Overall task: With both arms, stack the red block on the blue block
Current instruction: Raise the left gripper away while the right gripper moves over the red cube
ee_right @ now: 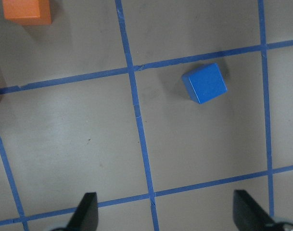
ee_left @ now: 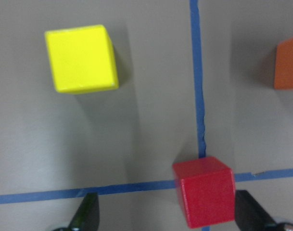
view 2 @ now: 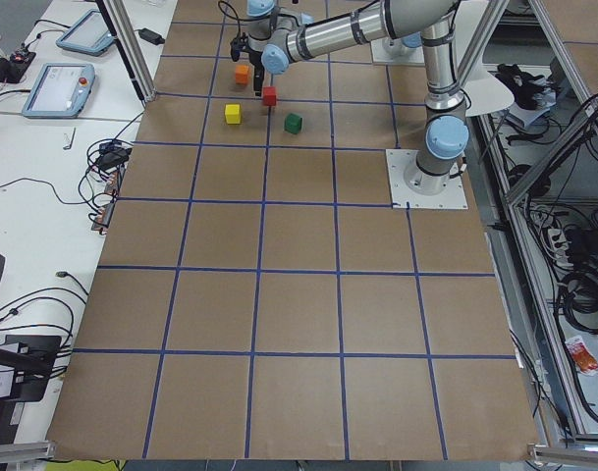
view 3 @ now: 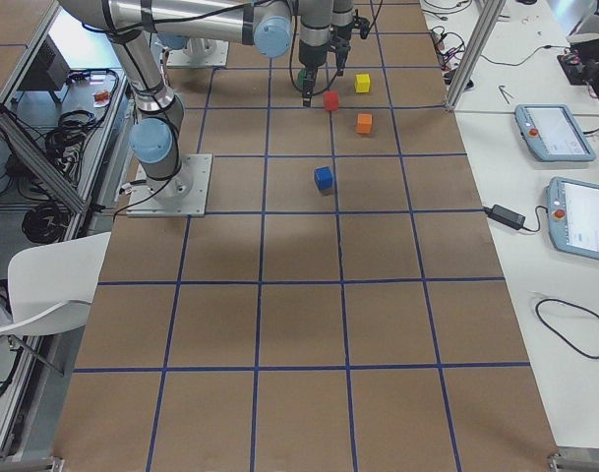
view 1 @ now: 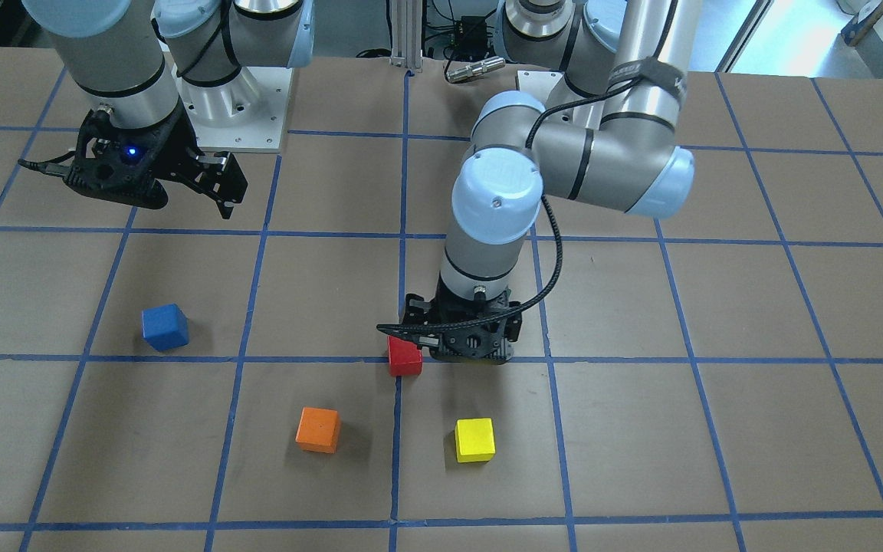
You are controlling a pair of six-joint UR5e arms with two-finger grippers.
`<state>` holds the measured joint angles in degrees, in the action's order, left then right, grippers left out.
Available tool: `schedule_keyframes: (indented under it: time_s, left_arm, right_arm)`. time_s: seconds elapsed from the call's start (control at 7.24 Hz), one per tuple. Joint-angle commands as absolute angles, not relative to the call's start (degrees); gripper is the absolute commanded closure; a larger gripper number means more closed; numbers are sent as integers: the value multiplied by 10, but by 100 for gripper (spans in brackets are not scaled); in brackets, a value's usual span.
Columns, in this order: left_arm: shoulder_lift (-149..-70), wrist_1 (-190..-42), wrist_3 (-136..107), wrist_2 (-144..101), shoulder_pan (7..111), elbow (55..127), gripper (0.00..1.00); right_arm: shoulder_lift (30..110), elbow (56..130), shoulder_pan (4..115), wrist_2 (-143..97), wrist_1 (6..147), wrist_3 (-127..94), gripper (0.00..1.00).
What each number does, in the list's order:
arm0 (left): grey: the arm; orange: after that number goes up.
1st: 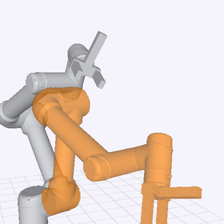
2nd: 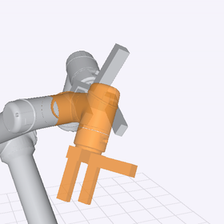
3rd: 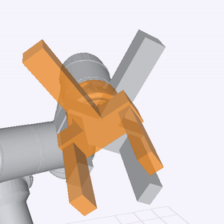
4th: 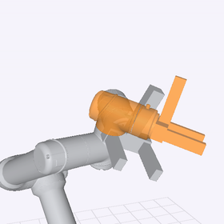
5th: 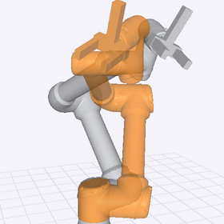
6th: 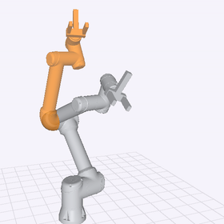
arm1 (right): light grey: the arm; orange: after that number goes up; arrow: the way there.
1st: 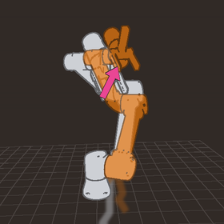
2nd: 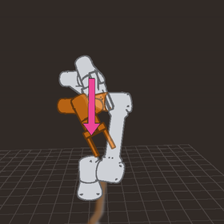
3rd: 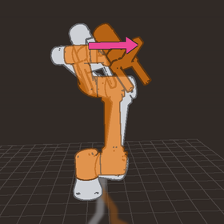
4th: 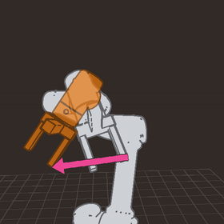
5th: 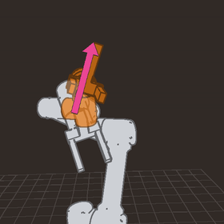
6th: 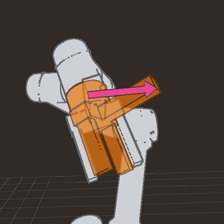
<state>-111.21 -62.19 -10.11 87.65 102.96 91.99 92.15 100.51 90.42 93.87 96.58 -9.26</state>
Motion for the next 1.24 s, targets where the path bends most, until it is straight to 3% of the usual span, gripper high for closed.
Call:
schedule_keyframes:
  time_s: [0.0, 0.55, 1.11]
  left_arm:
    - [-1027, -800, 11, 879, 960, 876, 0]
    - [-889, -951, 93, 914, 914, 859, 0]
    - [-904, -933, 123, 893, 868, 847, 0]
  right_arm:
    - [919, 1005, 904, 940, 979, -89, 0]
    - [898, 1010, 904, 933, 1009, -94, 0]
    - [783, 1006, 980, 877, 1199, -99, 0]
